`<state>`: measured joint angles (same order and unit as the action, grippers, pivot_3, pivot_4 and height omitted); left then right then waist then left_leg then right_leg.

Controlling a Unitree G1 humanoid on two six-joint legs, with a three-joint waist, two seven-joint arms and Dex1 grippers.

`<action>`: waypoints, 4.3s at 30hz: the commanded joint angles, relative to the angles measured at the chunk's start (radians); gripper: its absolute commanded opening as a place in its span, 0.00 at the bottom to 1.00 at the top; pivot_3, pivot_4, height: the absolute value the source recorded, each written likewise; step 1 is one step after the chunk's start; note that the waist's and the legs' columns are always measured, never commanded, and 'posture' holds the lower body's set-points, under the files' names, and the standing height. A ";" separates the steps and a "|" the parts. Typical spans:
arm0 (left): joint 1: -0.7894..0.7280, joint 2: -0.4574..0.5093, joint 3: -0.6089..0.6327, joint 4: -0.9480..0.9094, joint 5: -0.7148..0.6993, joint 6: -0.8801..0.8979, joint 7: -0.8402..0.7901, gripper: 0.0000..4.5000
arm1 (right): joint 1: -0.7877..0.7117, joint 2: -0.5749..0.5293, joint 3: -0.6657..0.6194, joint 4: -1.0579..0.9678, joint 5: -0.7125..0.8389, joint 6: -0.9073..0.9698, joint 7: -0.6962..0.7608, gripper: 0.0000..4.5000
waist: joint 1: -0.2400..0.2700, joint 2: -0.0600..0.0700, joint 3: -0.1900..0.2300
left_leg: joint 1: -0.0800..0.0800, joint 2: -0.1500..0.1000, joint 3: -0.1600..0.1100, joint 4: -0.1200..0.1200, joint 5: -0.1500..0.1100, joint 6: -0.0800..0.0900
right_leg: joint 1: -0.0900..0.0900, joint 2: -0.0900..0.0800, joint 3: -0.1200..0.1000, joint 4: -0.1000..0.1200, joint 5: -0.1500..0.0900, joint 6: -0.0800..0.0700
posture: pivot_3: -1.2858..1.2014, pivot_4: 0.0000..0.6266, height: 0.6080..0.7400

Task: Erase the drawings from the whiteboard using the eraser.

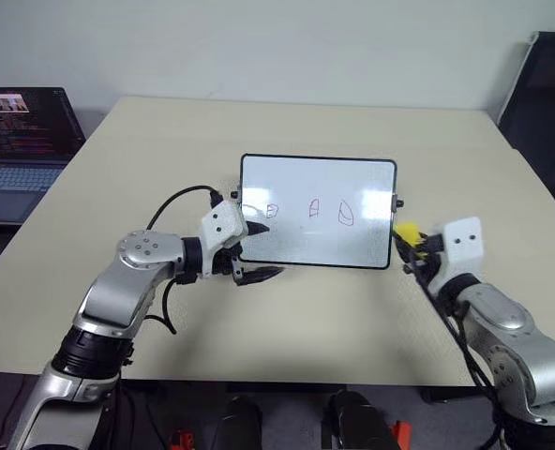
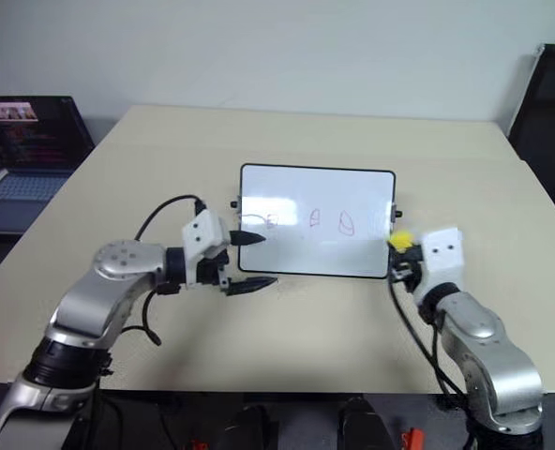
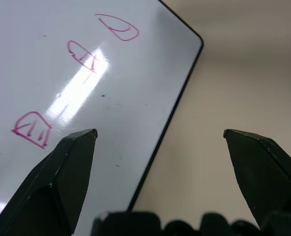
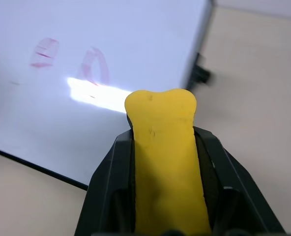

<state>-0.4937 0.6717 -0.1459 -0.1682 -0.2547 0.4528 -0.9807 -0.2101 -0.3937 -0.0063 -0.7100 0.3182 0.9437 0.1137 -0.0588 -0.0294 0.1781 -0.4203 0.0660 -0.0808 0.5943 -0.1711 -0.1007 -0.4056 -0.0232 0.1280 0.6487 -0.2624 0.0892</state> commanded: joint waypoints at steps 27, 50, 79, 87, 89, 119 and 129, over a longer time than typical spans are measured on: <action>-0.038 -0.005 -0.035 -0.029 0.001 0.009 -0.048 1.00 | -0.372 -0.075 0.326 0.465 -0.358 -0.146 0.224 0.27 | -0.002 0.000 0.000 | -0.005 0.000 -0.002 0.000 0.000 0.001 | -0.004 0.001 -0.001 0.002 0.001 0.003 | 0.52 0.24 1.00; -0.021 -0.003 -0.036 -0.064 -0.013 0.038 -0.062 1.00 | -0.459 -0.021 0.328 0.605 -0.502 -0.265 0.222 0.27 | -0.007 0.000 0.000 | -0.004 0.000 -0.002 0.001 0.003 0.004 | -0.004 0.001 -0.001 0.003 0.003 0.002 | 0.52 0.24 1.00; -0.012 0.003 -0.039 -0.068 -0.027 0.044 -0.096 1.00 | -0.350 -0.143 0.392 0.456 -0.507 -0.126 0.484 0.26 | -0.004 0.000 0.000 | -0.003 0.000 -0.001 0.000 0.003 0.004 | -0.003 0.001 -0.001 0.002 0.005 0.001 | 0.52 0.24 1.00; 0.001 0.012 -0.035 -0.087 -0.033 0.053 -0.107 1.00 | -0.420 -0.111 0.343 0.547 -0.586 -0.218 0.353 0.26 | -0.012 0.000 0.000 | -0.001 0.000 -0.001 0.001 0.004 0.005 | -0.002 0.001 0.000 0.002 0.006 0.000 | 0.52 0.24 1.00; 0.006 0.015 -0.034 -0.094 -0.035 0.057 -0.108 1.00 | -0.401 -0.130 0.357 0.534 -0.582 -0.205 0.391 0.26 | -0.012 0.000 0.000 | -0.001 0.000 -0.001 0.001 0.004 0.005 | -0.001 0.001 -0.001 0.002 0.006 0.000 | 0.52 0.24 1.00; 0.196 -0.005 0.171 -0.222 -0.140 0.202 0.104 1.00 | -0.193 -0.005 0.044 0.148 -0.235 -0.076 0.513 0.26 | -0.020 0.000 0.001 | -0.005 0.000 -0.002 -0.003 0.003 0.005 | -0.004 0.001 -0.002 0.000 0.004 0.003 | 0.52 0.24 1.00; 0.223 -0.020 0.273 -0.253 -0.217 0.266 0.216 1.00 | -0.104 0.055 0.026 0.143 -0.094 -0.139 0.489 0.26 | -0.023 0.000 0.001 | -0.004 0.000 -0.002 -0.001 0.003 0.005 | -0.004 0.001 -0.001 0.000 0.004 0.000 | 0.52 0.24 1.00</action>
<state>-0.2696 0.6509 0.0892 -0.3820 -0.4448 0.7132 -0.7743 -0.3119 -0.3526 0.0319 -0.5479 0.1907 0.8481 0.6090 -0.0815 -0.0296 0.1787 -0.4247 0.0661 -0.0825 0.5933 -0.1677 -0.0958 -0.4095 -0.0222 0.1268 0.6486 -0.2580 0.0897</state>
